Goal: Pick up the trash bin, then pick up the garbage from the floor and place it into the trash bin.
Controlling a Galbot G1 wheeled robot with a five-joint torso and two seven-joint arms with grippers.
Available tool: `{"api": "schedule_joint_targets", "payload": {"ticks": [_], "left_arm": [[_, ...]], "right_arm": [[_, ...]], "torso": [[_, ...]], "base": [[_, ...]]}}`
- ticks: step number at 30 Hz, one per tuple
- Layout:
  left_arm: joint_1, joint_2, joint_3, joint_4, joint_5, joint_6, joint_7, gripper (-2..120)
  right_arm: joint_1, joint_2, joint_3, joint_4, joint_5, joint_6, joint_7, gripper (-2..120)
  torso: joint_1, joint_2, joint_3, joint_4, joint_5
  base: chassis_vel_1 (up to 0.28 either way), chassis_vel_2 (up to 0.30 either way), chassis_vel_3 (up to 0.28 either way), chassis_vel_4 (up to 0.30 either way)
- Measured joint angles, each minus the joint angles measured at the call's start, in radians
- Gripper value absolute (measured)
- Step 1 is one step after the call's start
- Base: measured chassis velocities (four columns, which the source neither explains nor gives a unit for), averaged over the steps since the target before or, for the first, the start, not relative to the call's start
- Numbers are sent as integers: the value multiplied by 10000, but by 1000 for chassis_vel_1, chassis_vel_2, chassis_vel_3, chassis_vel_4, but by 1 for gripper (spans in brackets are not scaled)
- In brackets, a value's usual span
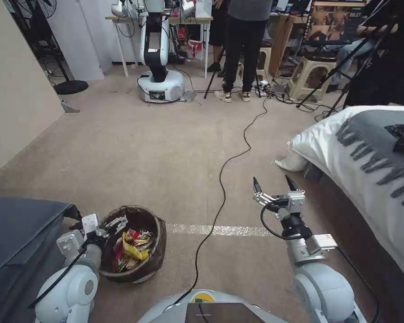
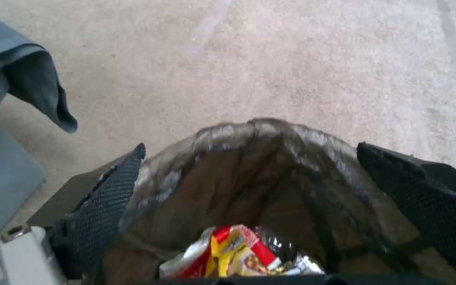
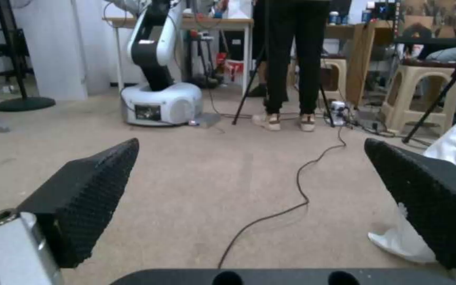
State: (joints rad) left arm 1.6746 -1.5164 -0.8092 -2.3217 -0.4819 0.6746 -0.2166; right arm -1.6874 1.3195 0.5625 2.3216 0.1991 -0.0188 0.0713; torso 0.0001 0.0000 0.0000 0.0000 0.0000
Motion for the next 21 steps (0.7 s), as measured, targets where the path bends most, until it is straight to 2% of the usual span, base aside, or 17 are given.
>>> {"api": "schedule_joint_targets", "payload": {"ticks": [12,15,17,18,20,21], "left_arm": [[103,-9,-27,-461,326,-33,13,100],[163,5,-41,-737,601,-238,134,100],[234,11,-45,-906,1147,-799,525,100],[234,11,-45,-906,1147,-799,525,100],[354,-27,-48,-977,2061,-2042,1223,100],[501,-64,-52,-991,2778,-3195,1621,100]], "right_arm": [[16,-8,-37,57,0,-48,3,100],[29,-11,-23,80,4,-54,4,100],[26,-9,-6,83,11,-55,5,100],[26,-9,-6,83,11,-55,5,100],[-10,5,5,94,14,-52,5,100],[-63,31,5,111,26,-18,6,100]], "torso": [[0,0,0,0,0],[0,0,0,0,0],[0,0,0,0,1],[0,0,0,0,1],[0,0,0,-1,0],[0,0,0,-1,1]], "base": [[0,0,0,0],[0,0,0,0],[0,0,0,0],[0,0,0,0],[0,0,0,0],[0,0,0,0]]}}
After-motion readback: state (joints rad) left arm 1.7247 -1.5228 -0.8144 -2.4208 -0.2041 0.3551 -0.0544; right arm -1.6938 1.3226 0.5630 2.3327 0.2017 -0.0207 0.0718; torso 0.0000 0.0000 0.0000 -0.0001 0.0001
